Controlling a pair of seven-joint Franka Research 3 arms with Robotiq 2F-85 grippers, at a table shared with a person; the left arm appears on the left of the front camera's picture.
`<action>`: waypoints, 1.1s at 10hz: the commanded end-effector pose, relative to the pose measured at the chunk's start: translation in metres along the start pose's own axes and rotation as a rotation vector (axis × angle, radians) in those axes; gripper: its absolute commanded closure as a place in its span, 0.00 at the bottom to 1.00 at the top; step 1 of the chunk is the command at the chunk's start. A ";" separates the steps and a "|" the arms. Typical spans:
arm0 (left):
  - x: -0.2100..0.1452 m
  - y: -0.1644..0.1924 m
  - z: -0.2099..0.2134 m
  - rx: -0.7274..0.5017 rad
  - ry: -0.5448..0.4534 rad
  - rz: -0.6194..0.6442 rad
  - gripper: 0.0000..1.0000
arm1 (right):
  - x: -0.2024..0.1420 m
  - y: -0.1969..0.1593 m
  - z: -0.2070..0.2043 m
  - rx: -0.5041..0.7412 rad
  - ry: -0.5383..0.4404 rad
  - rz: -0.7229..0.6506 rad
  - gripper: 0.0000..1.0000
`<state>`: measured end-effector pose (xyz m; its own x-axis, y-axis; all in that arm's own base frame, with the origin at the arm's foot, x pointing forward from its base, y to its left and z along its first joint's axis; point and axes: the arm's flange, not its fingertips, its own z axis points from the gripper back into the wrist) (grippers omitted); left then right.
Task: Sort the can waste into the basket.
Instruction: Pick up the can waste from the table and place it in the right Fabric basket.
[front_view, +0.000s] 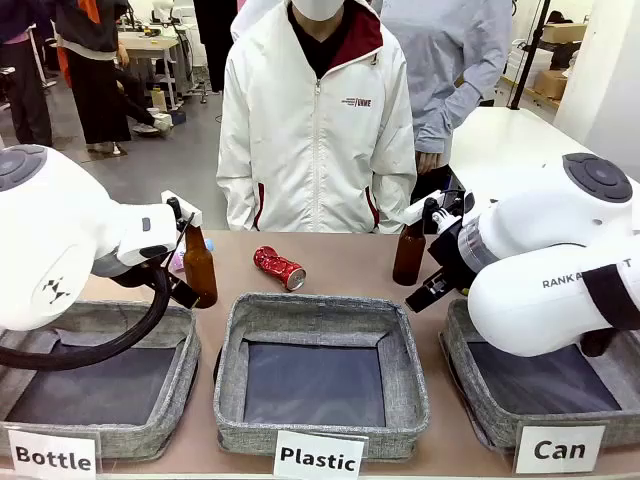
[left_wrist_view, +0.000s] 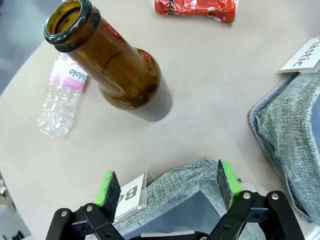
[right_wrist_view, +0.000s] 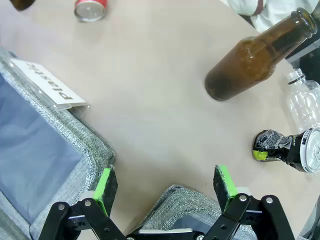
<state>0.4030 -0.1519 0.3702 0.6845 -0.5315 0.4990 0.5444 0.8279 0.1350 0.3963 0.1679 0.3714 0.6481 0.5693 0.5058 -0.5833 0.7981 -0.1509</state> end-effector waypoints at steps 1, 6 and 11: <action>0.000 0.000 0.000 0.000 0.000 0.000 0.00 | 0.000 0.000 0.000 0.000 0.000 0.000 0.00; 0.000 0.000 0.000 0.000 0.000 0.000 0.00 | 0.000 0.000 0.000 0.000 0.000 0.000 0.00; 0.000 0.000 0.000 0.000 0.000 0.000 0.00 | 0.000 0.000 0.000 0.000 0.000 0.000 0.00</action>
<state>0.4030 -0.1520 0.3702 0.6846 -0.5314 0.4990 0.5444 0.8279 0.1348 0.3962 0.1680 0.3714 0.6475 0.5702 0.5055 -0.5839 0.7975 -0.1517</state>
